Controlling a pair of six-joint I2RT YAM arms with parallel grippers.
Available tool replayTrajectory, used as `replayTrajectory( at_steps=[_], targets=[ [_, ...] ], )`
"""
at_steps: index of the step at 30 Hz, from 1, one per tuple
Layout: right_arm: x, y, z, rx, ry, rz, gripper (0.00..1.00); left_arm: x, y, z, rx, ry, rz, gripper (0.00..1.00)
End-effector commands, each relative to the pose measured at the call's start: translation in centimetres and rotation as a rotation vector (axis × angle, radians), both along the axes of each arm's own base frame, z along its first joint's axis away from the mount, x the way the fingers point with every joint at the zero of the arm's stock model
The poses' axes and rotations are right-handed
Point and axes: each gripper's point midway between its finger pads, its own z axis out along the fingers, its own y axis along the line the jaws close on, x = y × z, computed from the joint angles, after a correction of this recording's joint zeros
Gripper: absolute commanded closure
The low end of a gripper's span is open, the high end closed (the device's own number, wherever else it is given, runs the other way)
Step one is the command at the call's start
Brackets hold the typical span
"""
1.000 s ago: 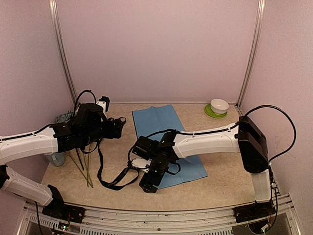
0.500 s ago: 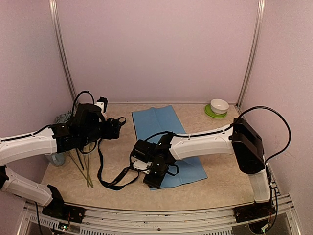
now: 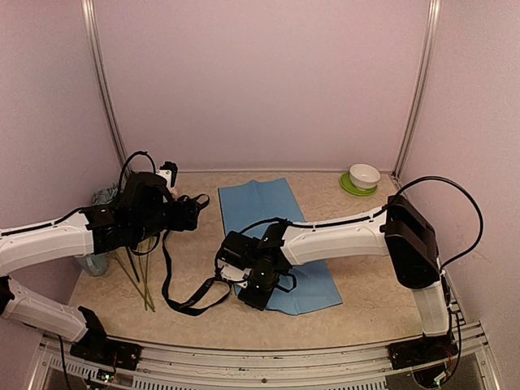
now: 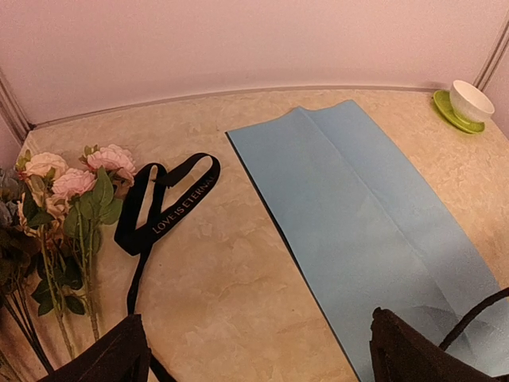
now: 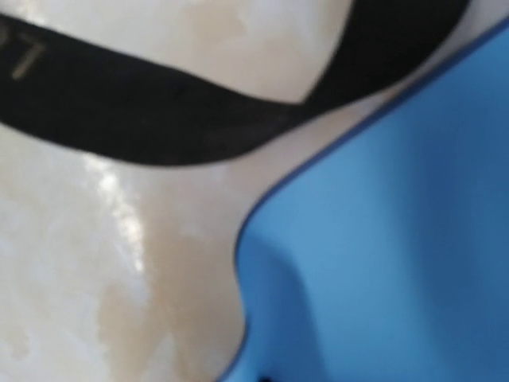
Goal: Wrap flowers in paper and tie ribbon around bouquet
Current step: Pick up the corner of the folded wrapping paper from the center of the board, then pass from the right arm to the left
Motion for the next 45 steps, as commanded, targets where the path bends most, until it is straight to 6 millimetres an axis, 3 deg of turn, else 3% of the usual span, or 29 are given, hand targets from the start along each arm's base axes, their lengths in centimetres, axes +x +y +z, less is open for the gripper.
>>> replayTrajectory(
  at_steps=[1, 7, 12, 16, 24, 27, 31, 38, 40, 45],
  targets=[
    [-0.1, 0.3, 1.2, 0.041, 0.039, -0.014, 1.0, -0.1, 0.2, 0.1, 0.001, -0.005, -0.004, 0.06],
    [1.4, 2.5, 9.1, 0.308, 0.066, -0.031, 1.0, -0.4, 0.2, 1.6, -0.036, -0.036, -0.017, 0.07],
    [3.3, 3.1, 17.2, 0.614, 0.088, -0.061, 1.0, -2.5, -2.4, 4.6, -0.071, -0.148, -0.126, 0.15],
    [4.1, 2.0, 23.2, 0.841, 0.102, -0.024, 1.0, -4.1, -4.5, 6.4, -0.127, -0.193, -0.235, 0.18],
    [5.4, -1.9, 32.8, 1.075, -0.014, -0.018, 1.0, -4.2, -4.8, 8.1, -0.153, -0.233, -0.252, 0.22],
    [6.9, -2.9, 34.6, 1.114, -0.087, -0.101, 1.0, -4.8, -6.5, 8.7, -0.187, -0.225, -0.336, 0.28],
    [9.2, -3.9, 36.9, 1.183, -0.182, -0.226, 1.0, -8.1, -10.1, 10.3, -0.193, -0.291, -0.505, 0.38],
    [12.9, -5.9, 39.2, 1.245, -0.332, -0.455, 1.0, -12.6, -12.5, 10.7, -0.137, -0.416, -0.556, 0.26],
    [13.3, -5.9, 39.6, 1.266, -0.329, -0.487, 1.0, -13.2, -12.6, 10.3, -0.106, -0.431, -0.54, 0.24],
    [14.0, -5.2, 40.1, 1.267, -0.34, -0.486, 1.0, -12.1, -11.0, 6.9, 0.032, -0.401, -0.451, 0.32]
  ],
)
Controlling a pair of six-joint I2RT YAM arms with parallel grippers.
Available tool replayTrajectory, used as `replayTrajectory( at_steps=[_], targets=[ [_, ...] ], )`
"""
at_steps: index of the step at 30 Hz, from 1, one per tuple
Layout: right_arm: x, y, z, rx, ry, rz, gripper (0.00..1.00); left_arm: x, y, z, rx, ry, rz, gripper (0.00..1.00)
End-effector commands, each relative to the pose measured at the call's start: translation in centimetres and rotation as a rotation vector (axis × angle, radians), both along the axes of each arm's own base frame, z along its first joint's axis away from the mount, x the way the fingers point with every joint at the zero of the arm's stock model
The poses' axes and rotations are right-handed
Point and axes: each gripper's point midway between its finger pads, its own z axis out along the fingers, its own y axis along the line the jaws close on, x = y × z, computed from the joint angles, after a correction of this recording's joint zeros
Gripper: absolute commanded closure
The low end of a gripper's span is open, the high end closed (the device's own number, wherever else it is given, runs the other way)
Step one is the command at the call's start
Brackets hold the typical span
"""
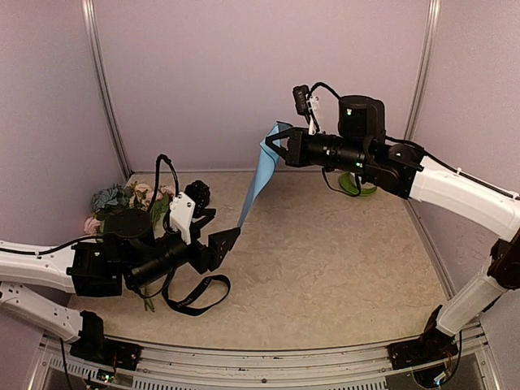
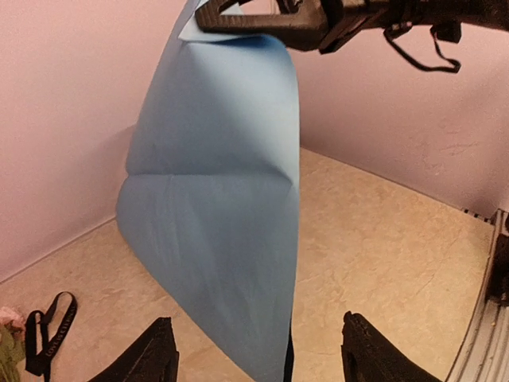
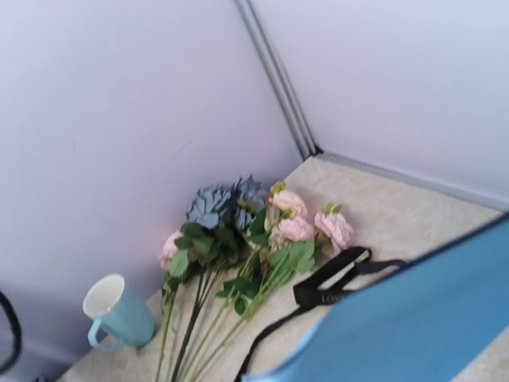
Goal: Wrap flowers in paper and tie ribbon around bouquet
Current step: Pass from the right arm to the left
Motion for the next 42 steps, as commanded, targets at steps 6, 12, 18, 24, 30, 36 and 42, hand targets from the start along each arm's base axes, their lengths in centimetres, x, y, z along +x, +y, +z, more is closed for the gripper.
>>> replayTrajectory(
  at_steps=[6, 12, 18, 24, 30, 36, 42],
  targets=[
    [1.7, 0.3, 2.0, 0.049, -0.03, -0.053, 1.0, 2.6, 3.7, -4.0, 0.165, -0.031, 0.23, 0.5],
    [1.7, 0.4, 1.6, 0.04, -0.022, -0.048, 1.0, 2.7, 3.8, -4.1, 0.101, 0.044, 0.127, 0.54],
    [1.7, 0.2, 1.6, 0.024, -0.051, -0.053, 1.0, 3.0, 3.8, -4.5, 0.123, 0.043, 0.136, 0.51],
    [1.7, 0.4, 1.4, 0.023, -0.046, -0.044, 1.0, 4.3, 2.8, -4.4, 0.179, 0.02, 0.19, 0.51],
    [1.7, 0.1, 0.9, 0.021, -0.043, -0.053, 1.0, 4.6, 1.2, -4.1, 0.173, -0.002, 0.17, 0.51],
    [1.8, 0.0, 0.8, 0.021, -0.046, -0.065, 1.0, 4.0, 0.0, -4.4, 0.175, -0.005, 0.119, 0.47],
    [1.8, 0.2, 0.8, 0.026, -0.047, -0.058, 1.0, 4.3, -0.7, -5.0, 0.195, -0.003, 0.132, 0.48]
  ],
)
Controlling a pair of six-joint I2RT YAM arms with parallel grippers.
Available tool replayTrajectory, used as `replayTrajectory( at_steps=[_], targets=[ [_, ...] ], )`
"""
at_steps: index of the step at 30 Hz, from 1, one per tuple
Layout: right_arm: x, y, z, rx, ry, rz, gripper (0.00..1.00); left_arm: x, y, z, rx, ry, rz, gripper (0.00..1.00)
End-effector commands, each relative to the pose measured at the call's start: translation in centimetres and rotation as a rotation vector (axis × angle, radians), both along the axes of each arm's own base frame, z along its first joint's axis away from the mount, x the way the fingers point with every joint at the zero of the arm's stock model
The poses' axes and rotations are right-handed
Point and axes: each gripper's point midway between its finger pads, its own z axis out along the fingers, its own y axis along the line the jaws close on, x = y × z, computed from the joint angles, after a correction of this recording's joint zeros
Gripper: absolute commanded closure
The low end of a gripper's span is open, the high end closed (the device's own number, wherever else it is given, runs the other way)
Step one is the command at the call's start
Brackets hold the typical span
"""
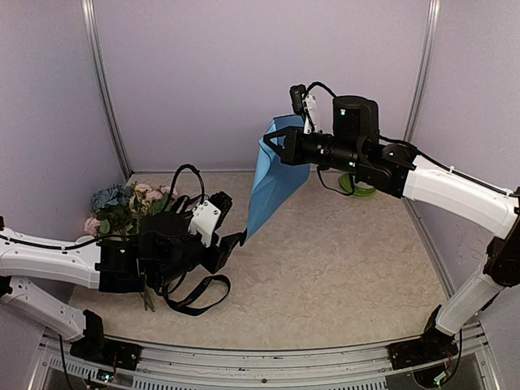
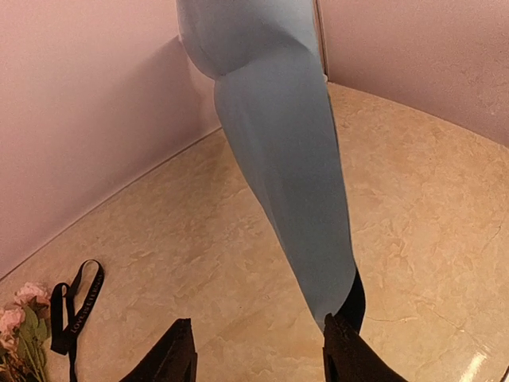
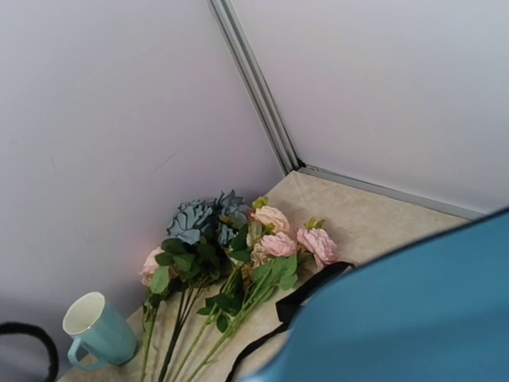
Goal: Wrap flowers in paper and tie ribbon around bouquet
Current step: Pass from the right arm to the left
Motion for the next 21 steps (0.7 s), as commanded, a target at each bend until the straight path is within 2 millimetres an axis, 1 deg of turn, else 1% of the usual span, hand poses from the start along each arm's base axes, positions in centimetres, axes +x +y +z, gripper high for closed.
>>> replayTrajectory(
  at_steps=[1, 4, 7, 10, 13, 17, 21],
  targets=[
    [0.3, -0.3, 0.7, 0.02, -0.025, -0.011, 1.0, 0.3, -1.2, 1.4, -0.03, -0.025, -0.005, 0.5],
    [0.3, -0.5, 0.7, 0.015, -0.027, -0.017, 1.0, 0.1, -1.7, 1.7, -0.043, -0.019, -0.031, 0.51],
    [0.5, -0.9, 0.7, 0.01, -0.033, -0.037, 1.0, -0.5, -2.1, 1.9, -0.057, -0.009, -0.065, 0.5],
    [0.5, -1.0, 0.9, 0.013, -0.037, -0.043, 1.0, -0.9, -2.0, 1.9, -0.071, -0.01, -0.08, 0.47],
    [0.4, -1.0, 1.0, 0.024, -0.04, -0.038, 1.0, -0.6, -1.8, 1.7, -0.076, -0.014, -0.06, 0.48],
    [0.5, -1.0, 0.9, 0.022, -0.037, -0.04, 1.0, -0.2, -2.2, 1.1, -0.048, -0.006, -0.051, 0.51],
    [0.3, -1.1, 1.1, 0.024, -0.042, -0.04, 1.0, 0.2, -1.8, 0.7, -0.034, 0.0, -0.02, 0.59]
  ],
)
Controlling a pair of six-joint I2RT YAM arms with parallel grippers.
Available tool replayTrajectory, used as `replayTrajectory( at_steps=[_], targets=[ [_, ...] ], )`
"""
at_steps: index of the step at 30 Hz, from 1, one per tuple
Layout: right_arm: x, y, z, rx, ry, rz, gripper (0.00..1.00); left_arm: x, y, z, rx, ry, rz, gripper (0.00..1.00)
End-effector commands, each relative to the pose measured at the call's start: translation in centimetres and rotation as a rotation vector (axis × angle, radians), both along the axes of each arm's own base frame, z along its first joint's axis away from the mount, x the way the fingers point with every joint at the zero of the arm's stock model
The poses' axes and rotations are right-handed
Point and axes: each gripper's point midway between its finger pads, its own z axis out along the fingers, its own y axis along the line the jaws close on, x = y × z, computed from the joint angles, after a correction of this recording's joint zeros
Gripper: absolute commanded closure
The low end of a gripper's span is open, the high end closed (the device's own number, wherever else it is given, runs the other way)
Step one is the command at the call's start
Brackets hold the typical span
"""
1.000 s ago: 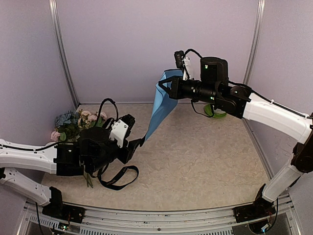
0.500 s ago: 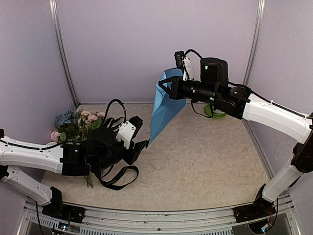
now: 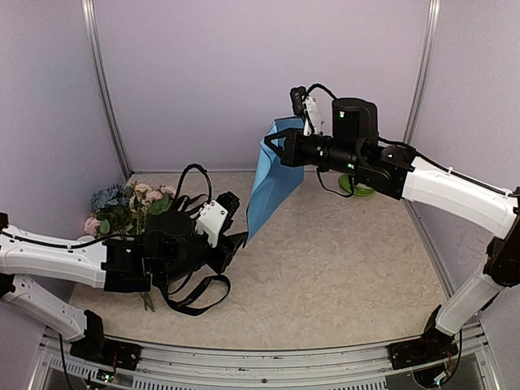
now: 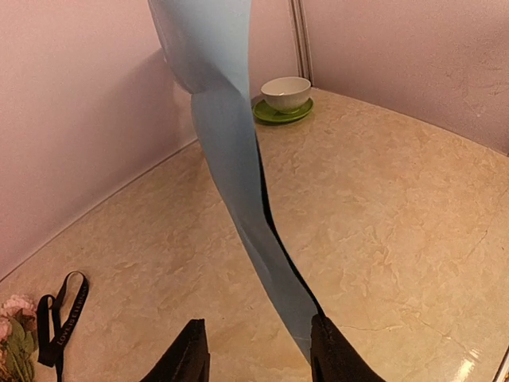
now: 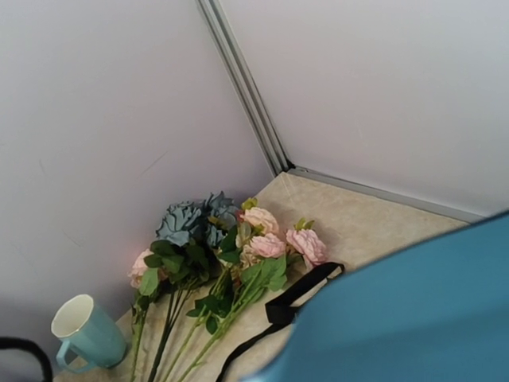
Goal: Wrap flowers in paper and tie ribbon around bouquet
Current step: Pass from the right arm to the left
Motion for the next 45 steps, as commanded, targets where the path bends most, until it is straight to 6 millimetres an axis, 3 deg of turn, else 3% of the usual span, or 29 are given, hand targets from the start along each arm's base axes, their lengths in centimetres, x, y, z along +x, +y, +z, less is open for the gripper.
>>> replayTrajectory(
  at_steps=[1, 5, 9, 11, 13, 35, 40, 45],
  targets=[
    [-0.1, -1.0, 1.7, 0.034, -0.04, -0.016, 1.0, 0.7, 0.1, 0.4, -0.016, -0.001, 0.029, 0.6],
    [-0.2, -0.8, 1.8, 0.035, -0.04, -0.008, 1.0, 1.2, 0.4, 0.5, -0.038, 0.011, 0.041, 0.6],
    [0.0, -1.0, 1.6, 0.028, -0.041, -0.017, 1.0, 1.1, 0.5, 0.6, -0.046, 0.016, 0.026, 0.49],
    [0.0, -1.0, 1.7, 0.027, -0.043, -0.017, 1.0, 1.1, 0.7, 0.4, -0.047, 0.015, 0.034, 0.37],
    [-0.1, -0.9, 1.7, 0.028, -0.043, -0.014, 1.0, 1.5, 1.1, 0.2, -0.05, 0.016, 0.06, 0.35],
    [0.1, -1.2, 1.5, 0.009, -0.047, -0.033, 1.0, 0.2, -0.8, 0.2, -0.042, 0.005, -0.046, 0.34],
    [0.1, -1.3, 1.7, 0.012, -0.051, -0.03, 1.0, 1.0, -0.5, -0.2, -0.023, 0.003, 0.001, 0.5],
    [0.0, -1.3, 1.7, 0.011, -0.051, -0.03, 1.0, 1.5, 0.1, 0.1, -0.048, 0.014, 0.019, 0.58]
  ],
)
